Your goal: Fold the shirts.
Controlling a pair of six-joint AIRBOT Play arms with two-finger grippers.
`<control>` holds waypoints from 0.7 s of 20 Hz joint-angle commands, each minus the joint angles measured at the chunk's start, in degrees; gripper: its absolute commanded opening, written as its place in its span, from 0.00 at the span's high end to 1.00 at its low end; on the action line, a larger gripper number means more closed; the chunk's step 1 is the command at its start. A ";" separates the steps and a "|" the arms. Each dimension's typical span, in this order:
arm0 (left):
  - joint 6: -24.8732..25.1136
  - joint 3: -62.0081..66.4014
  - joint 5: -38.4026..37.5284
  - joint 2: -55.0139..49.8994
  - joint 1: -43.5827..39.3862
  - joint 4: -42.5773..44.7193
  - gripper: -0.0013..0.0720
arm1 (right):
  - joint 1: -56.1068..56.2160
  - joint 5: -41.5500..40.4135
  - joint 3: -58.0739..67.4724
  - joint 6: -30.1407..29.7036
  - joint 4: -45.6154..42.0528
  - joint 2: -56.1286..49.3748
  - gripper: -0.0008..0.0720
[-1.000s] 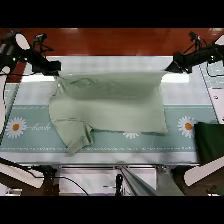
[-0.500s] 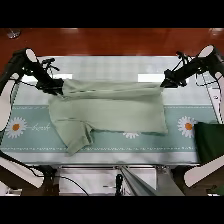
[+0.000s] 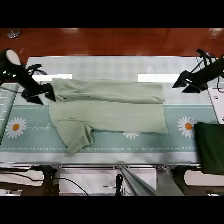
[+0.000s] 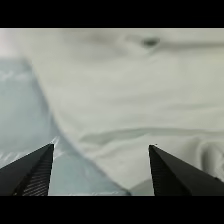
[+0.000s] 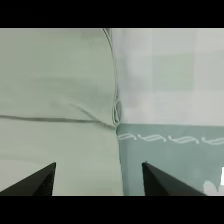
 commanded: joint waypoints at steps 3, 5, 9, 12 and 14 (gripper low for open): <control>4.76 -27.87 9.92 19.85 15.47 -11.93 0.03 | -3.21 -18.21 -30.64 -7.67 11.10 21.33 0.13; 7.28 -36.48 14.12 24.92 22.27 -19.76 0.03 | -3.21 -19.89 -38.23 -11.47 17.99 25.31 0.13; 12.00 -46.90 16.98 27.76 25.99 -25.49 0.03 | -3.15 -19.93 -44.13 -15.10 25.57 28.15 0.13; 12.02 -52.76 21.49 27.74 22.64 -25.99 0.03 | -3.02 -19.61 -44.17 -15.61 27.87 28.15 0.13; 13.90 -55.04 25.75 27.58 20.13 -30.75 0.03 | -1.86 -18.99 -44.17 -15.61 28.09 28.13 0.13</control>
